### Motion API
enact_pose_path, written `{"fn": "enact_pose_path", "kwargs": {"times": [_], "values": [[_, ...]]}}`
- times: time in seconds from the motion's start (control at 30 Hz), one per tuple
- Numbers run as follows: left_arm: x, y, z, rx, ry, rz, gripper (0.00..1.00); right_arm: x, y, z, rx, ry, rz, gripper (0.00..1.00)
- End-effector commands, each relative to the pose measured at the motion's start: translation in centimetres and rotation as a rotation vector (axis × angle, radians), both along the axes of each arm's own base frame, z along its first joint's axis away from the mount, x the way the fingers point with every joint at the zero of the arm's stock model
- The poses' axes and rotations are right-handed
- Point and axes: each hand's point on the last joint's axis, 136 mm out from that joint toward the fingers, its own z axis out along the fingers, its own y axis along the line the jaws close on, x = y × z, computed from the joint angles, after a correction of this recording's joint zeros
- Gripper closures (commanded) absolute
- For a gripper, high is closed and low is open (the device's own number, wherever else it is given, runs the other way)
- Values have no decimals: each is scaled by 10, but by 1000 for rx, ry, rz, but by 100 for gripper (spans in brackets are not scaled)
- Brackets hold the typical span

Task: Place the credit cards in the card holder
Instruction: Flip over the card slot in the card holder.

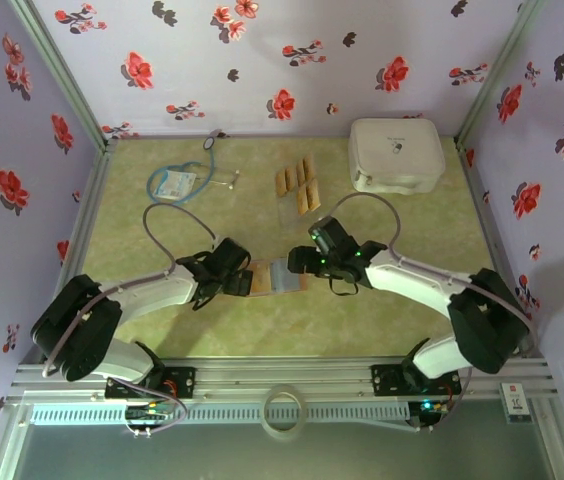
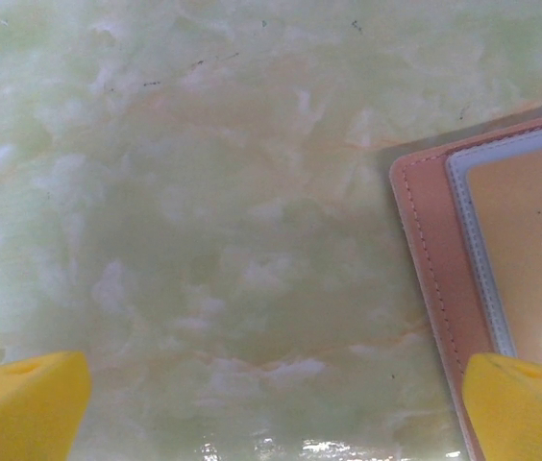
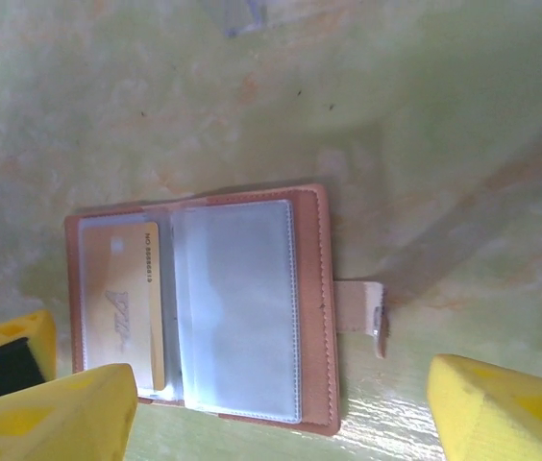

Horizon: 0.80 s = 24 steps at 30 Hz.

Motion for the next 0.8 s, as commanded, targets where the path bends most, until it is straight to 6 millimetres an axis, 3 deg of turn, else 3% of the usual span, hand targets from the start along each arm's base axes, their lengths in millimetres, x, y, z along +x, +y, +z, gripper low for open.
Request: {"fn": "enact_pose_path", "kwargs": {"times": [0.0,0.2,0.43,0.77], "values": [[-4,4,-8,18,4,8,0,-1,-16,7,-29,-32,-48,21],[-6,5,-14,26,13,9,0,-4,9,10,67,-24,40,22],[-9,7,-24,49,35,8,0,-8,38,-2,106,22,117,28],[-10,9,-25,61,34,15,0,-6,44,-26,76,65,129,32]]}}
